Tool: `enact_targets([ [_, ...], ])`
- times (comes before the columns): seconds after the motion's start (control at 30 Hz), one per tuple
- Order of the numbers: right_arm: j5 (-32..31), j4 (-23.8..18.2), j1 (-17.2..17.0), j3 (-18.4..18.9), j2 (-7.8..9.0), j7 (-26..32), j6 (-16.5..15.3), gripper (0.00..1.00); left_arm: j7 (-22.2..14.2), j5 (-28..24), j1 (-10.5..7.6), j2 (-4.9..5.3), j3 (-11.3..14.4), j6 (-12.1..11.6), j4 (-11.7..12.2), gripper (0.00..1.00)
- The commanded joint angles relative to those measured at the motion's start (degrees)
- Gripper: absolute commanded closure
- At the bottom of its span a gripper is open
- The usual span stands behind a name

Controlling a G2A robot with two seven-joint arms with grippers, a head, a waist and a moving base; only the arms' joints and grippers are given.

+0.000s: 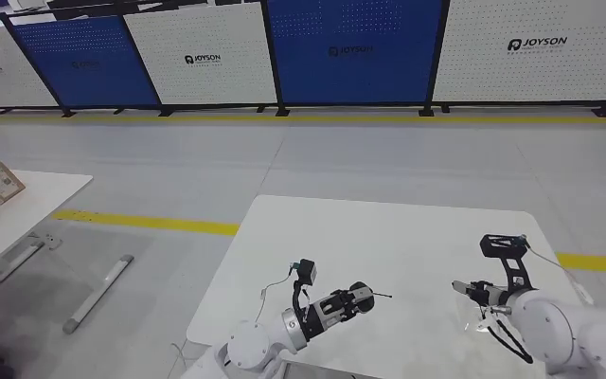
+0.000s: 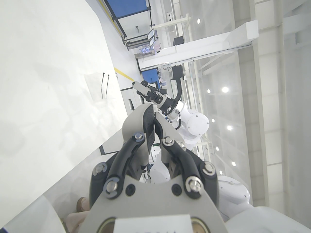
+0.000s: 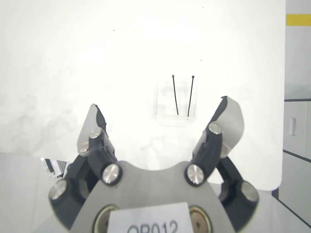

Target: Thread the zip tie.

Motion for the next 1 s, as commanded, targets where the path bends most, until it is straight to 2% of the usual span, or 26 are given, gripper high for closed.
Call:
enact_targets([
  [0.0,0.0,0.0,0.0,0.0,0.0,0.0,0.0,0.0,0.0,0.0,0.0,0.0,0.0,0.0,0.0,1.0],
  [0.23,-0.07,0.38,-0.27,0.15,-0.02,-0.82,0.0,0.0,0.0,0.0,0.0,0.0,0.0,0.0,0.0,1.0],
  [0.3,-0.46,0.88,-0.96,0.72,-0.11,-1.97,0.0,0.0,0.0,0.0,0.0,0.0,0.0,0.0,0.0,1.0],
  [0.43,-0.16,2.08,-1.24,2.95,-0.28,-0.75,0.0,0.0,0.0,0.0,0.0,0.0,0.0,0.0,0.0,1.0],
  [0.57,3.14,2.98,-1.95,5.81,-0.29,-0.67,-0.55,0.0,0.0,0.0,0.0,0.0,0.0,0.0,0.0,1.0],
  [0.7,8.15,3.51,-2.97,8.75,-0.19,-1.69,-3.32,0.0,0.0,0.0,0.0,0.0,0.0,0.0,0.0,1.0],
  [0.97,8.15,3.51,-2.97,8.75,-0.19,-1.69,-3.32,0.0,0.0,0.0,0.0,0.0,0.0,0.0,0.0,1.0],
])
